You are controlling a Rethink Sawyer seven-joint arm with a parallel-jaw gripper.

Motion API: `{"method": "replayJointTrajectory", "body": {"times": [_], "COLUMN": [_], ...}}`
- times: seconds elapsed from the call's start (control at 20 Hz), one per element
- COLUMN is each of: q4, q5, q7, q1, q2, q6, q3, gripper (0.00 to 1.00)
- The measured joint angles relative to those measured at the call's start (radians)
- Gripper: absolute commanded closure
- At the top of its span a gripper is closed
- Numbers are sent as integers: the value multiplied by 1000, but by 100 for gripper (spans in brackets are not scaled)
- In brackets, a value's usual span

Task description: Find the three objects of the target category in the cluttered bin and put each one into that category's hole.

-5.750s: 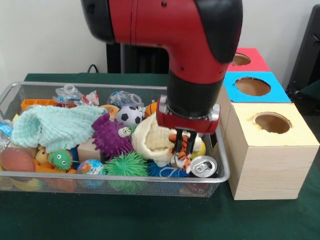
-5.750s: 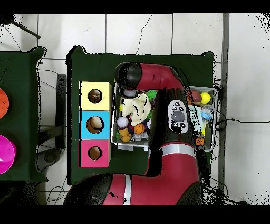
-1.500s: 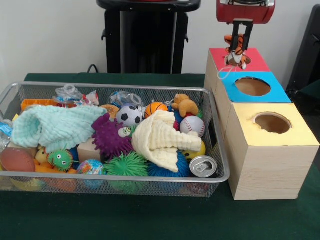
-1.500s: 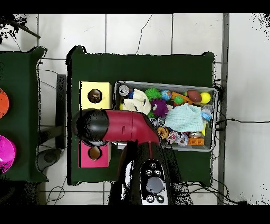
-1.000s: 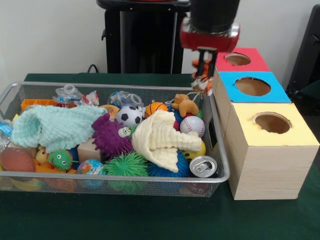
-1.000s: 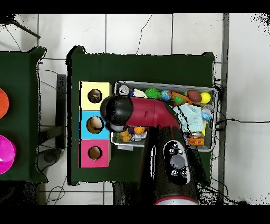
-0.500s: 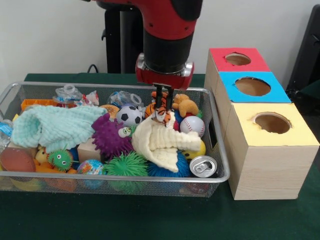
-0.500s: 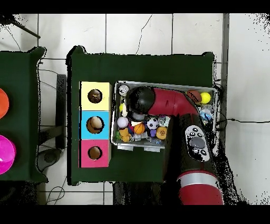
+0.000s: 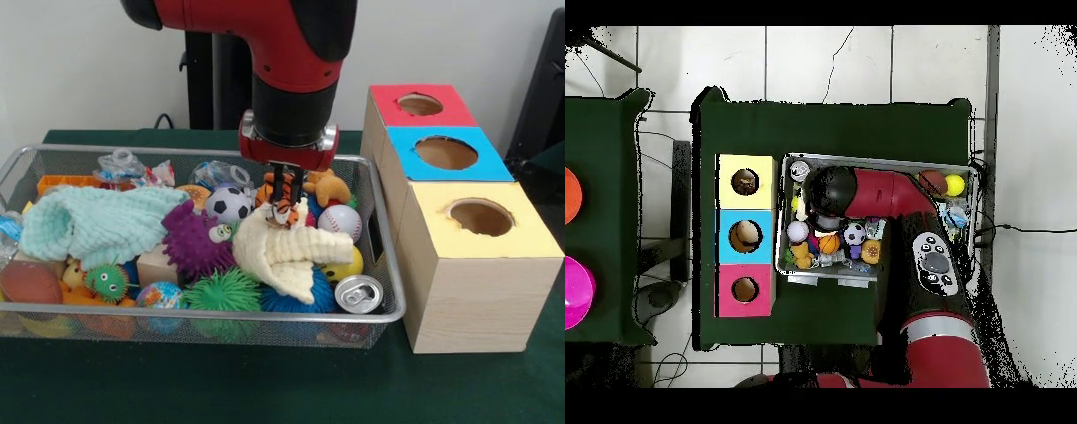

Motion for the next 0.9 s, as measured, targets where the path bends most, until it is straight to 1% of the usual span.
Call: {"method": "replayJointTrajectory", "body": {"times": [0.7,0.75,0.9], "q4": [-13,-17,-18], "q5": [-4,-4,-4], "q7": [0,0,0], "q1": [19,19,19], "q2": [-1,-1,-1], "q6": [0,0,0], "q3": [10,10,10], "gripper": [100,0,0]}}
